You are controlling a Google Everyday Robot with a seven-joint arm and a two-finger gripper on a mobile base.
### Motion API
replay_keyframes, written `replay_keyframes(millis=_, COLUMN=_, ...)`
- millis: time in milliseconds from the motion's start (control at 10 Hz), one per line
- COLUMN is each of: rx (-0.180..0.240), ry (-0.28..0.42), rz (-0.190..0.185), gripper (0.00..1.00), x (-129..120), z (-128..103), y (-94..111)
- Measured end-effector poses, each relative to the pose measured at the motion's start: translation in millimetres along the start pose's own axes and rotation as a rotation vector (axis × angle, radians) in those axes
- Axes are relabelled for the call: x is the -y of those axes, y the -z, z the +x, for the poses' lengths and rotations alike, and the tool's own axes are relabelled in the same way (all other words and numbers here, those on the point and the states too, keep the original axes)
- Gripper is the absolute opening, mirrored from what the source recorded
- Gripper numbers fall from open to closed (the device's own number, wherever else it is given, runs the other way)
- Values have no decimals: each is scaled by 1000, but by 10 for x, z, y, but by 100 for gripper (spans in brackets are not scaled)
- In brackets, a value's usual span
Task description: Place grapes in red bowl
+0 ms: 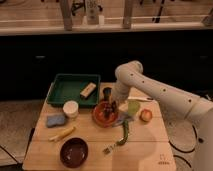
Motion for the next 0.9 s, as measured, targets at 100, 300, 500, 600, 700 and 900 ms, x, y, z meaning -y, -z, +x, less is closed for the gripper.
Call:
replay_keyframes(millis=100, rx=1, ry=1, rz=0, gripper=7, x=1, z=-9, y=-3)
replay_keyframes(millis=300, rx=3, ry=2, rz=0, gripper=7, x=0, z=-13, y=-8)
replay_keyframes(millis=500, rx=4, ry=3, rz=0, gripper=7, x=-5, z=-11, y=-11)
replay_keyframes(millis=600, rx=4, ry=3, rz=0, gripper=7, x=-19, z=-6, y=-10)
replay_keyframes(millis=700, rx=5, ry=2, rz=0, gripper=7, x=-28, z=-4, y=-11)
replay_keyframes(millis=900, rx=7, ry=5, rz=1, gripper=7, x=-24, z=-12, y=-17)
